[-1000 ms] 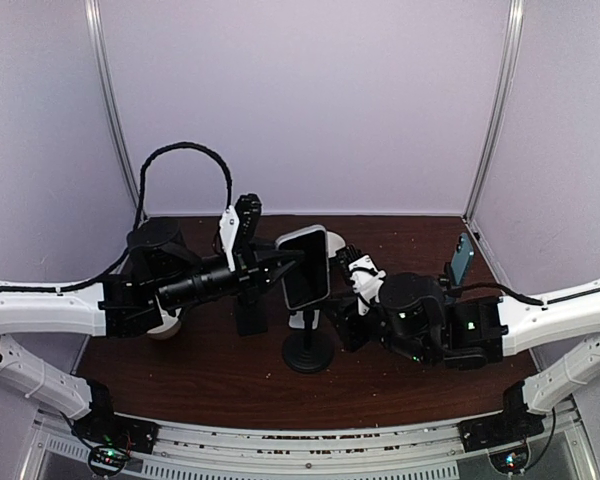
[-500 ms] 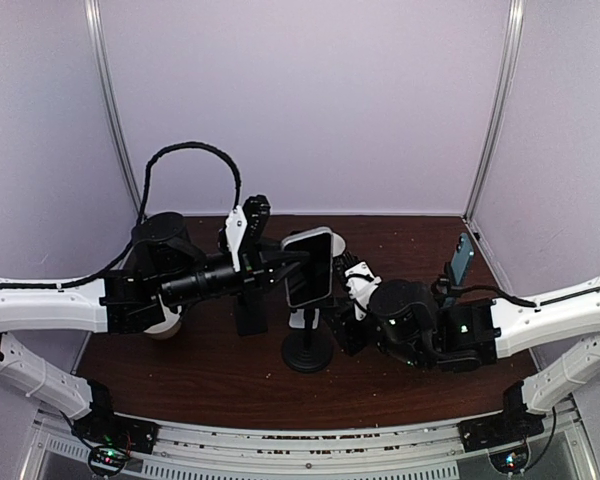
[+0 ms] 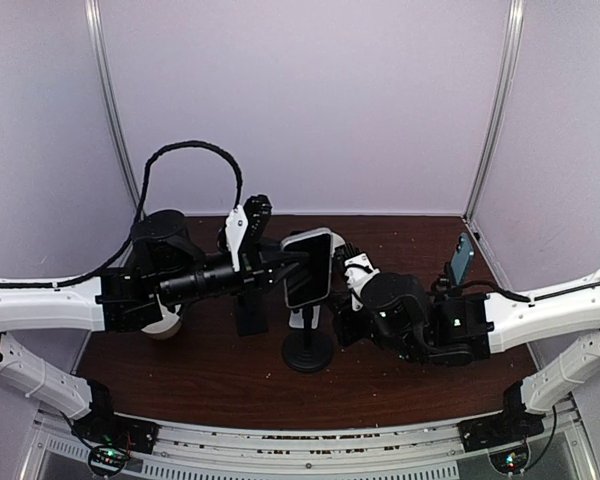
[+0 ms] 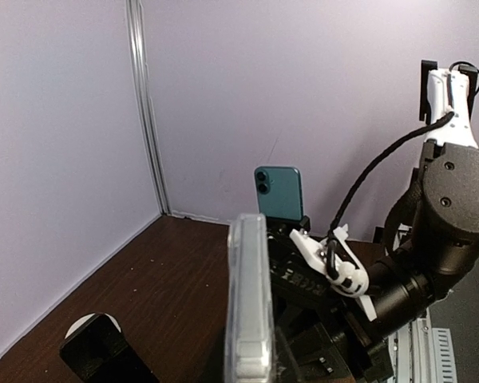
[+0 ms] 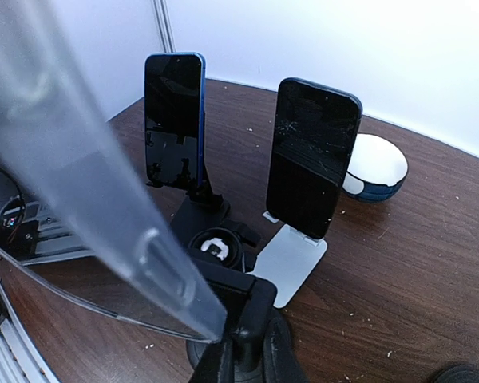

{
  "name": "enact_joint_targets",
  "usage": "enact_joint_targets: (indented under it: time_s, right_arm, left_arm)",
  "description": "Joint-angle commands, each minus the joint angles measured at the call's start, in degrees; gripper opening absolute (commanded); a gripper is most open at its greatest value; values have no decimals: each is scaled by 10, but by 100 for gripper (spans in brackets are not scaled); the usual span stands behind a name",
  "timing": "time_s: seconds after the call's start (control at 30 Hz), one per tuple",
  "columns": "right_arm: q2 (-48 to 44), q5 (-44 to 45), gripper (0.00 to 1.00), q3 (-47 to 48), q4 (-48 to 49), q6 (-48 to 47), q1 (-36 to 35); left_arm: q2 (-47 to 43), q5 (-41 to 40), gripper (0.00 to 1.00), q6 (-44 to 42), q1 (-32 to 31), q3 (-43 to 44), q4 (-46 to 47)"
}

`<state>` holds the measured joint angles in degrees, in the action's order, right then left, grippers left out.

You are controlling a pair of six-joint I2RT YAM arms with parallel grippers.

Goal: Place the phone on the phone stand

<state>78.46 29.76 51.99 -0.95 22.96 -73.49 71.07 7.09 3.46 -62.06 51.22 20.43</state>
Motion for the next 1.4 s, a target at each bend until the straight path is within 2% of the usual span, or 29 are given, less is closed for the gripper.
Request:
enact_joint_targets:
  time_s: [0.0,0.13,0.33,0.47,0.67,0.8,1.0,1.17,1.2,1.27,1.3,1.37]
  right_arm:
    - [-9,35,0,-3,-60,42,8]
    - [-22,55,0,-4,-87,54,7]
    - [-25,82,0,3,-108,55,7]
    - [-40,45,0,-17,-55,28,8]
    - [-44,39,0,-21,-46,29,8]
    - [-39,29,0,-17,-41,26,7]
    - [-34,-1,0,-17,-17,8,6]
    - [-39,-36,0,-28,5,4,6]
    - [-37,-39,2,-26,1,3,7]
    - [-36,-39,14,-22,-6,4,6]
    - [-39,-39,23,-23,-6,5,6]
    - [-45,-42,33,-23,-4,1,6]
  left_arm:
    - [-11,-44,0,-44,4,18,-77]
    - [-10,-76,0,-64,4,31,-123]
    - [-15,-86,0,-61,5,22,-115]
    - [-39,-93,0,-68,5,10,-125]
    - [-95,-145,0,-49,19,-24,-166]
    - [-140,-130,0,-11,44,-61,-164]
    - [-117,-98,0,23,45,-69,-149]
    - [-109,-74,0,18,45,-57,-131]
    - [-108,-73,0,16,45,-53,-132]
    - [-108,-75,0,13,45,-49,-132]
    - [-109,-75,0,12,45,-49,-132]
    - [-109,-73,0,9,45,-48,-133]
